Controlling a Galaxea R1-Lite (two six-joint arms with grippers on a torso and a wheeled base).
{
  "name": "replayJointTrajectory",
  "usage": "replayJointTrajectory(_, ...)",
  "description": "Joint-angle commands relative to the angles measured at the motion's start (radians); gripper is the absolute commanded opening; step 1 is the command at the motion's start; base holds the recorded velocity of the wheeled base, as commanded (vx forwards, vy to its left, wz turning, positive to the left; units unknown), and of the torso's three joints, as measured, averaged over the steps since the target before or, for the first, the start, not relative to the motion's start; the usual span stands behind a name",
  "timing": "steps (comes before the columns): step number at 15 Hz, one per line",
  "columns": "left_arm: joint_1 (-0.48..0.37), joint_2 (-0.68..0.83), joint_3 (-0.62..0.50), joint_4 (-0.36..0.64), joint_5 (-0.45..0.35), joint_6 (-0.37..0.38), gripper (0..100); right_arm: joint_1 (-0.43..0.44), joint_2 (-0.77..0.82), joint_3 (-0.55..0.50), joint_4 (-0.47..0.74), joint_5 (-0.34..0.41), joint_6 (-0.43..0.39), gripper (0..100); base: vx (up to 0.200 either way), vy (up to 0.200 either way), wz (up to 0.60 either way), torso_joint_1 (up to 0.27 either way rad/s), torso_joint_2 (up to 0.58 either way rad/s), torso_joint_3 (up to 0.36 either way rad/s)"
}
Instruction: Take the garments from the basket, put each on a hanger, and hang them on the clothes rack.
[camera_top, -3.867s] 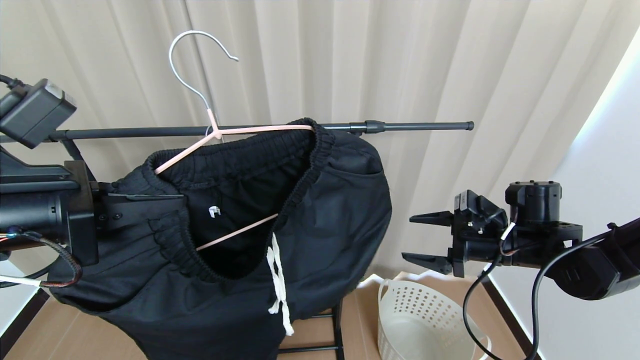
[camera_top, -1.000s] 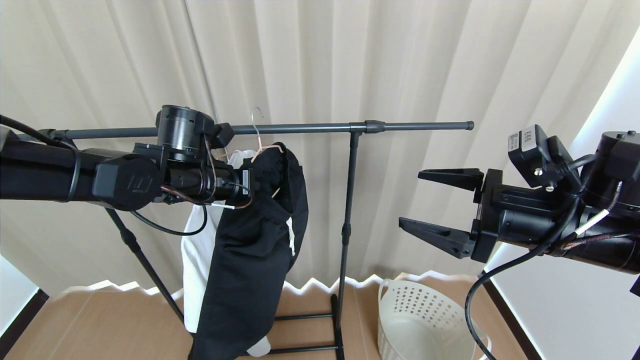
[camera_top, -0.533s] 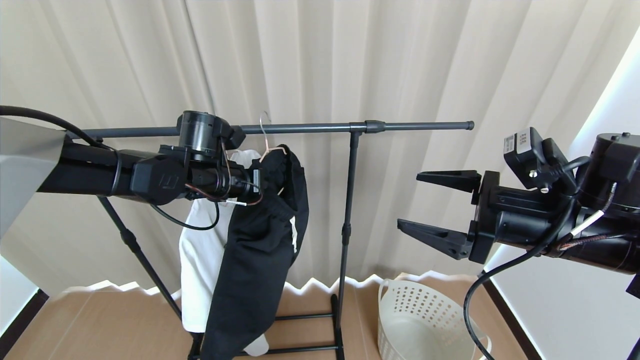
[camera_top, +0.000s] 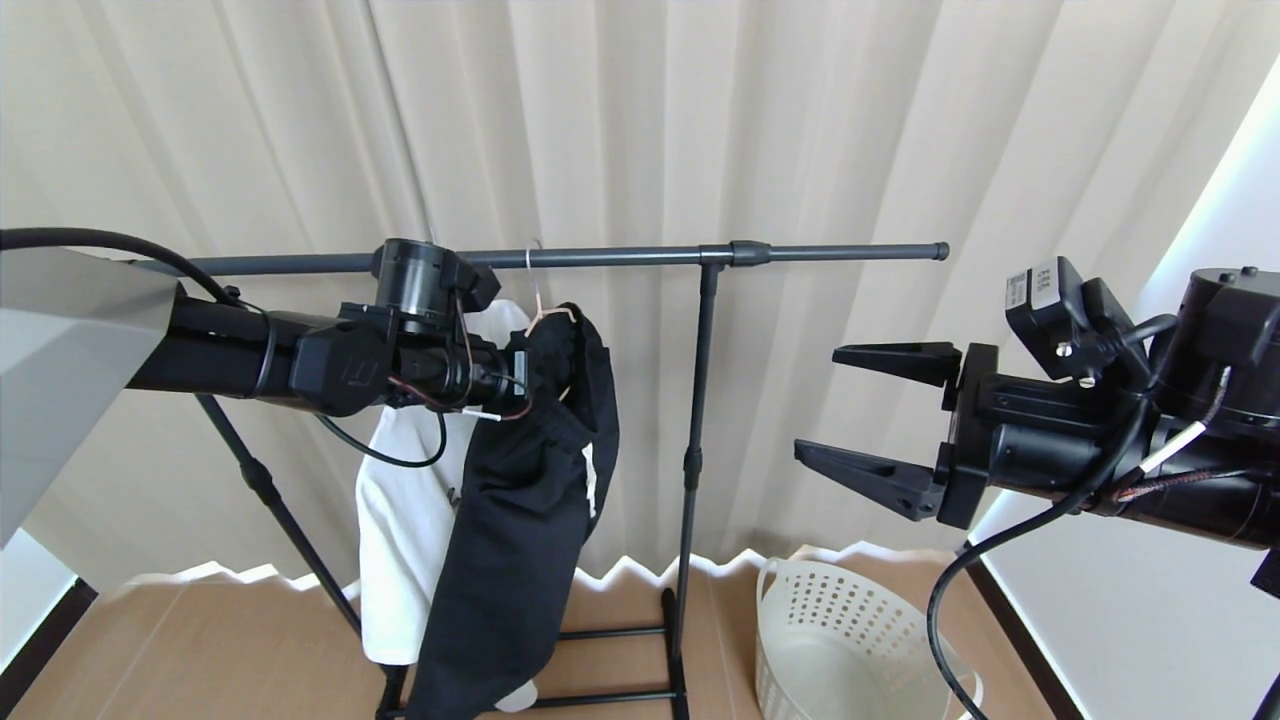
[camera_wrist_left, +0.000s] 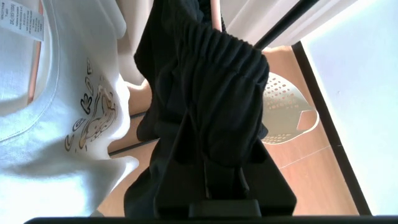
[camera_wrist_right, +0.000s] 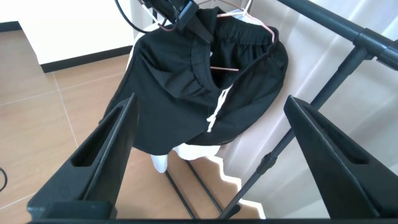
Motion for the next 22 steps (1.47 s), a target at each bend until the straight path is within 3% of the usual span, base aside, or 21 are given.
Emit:
replayJointTrajectory(1,0.000,0.009,0.003,0.000,0.000,0.000,0,0.001,0.009,0.001,-0.001,0.001,0.000,100,0.000,0.000,0.00,0.000,0.00,0.000)
replayJointTrajectory(9,0.008,0.035,-0.006,-0.003,0.000,0.002,0,0.001,0.029,-0.007,-0.002,-0.001,-0.002,100,0.000,0.000,0.00,0.000,0.00,0.000)
replayJointTrajectory(10,0.008,0.035,-0.006,-0.003,0.000,0.002,100,0.001,0.029,-0.007,-0.002,-0.001,-0.002,100,0.000,0.000,0.00,0.000,0.00,0.000)
replayJointTrajectory(18,0.009,-0.003,0.000,0.003,0.000,-0.003,100,0.001,0.025,-0.005,-0.002,0.001,-0.002,100,0.000,0.000,0.00,0.000,0.00,0.000)
replayJointTrajectory(22,0.011,-0.100,0.074,0.003,0.002,-0.003,100,0.001,0.018,-0.007,-0.002,0.002,0.000,100,0.000,0.000,0.00,0.000,0.00,0.000)
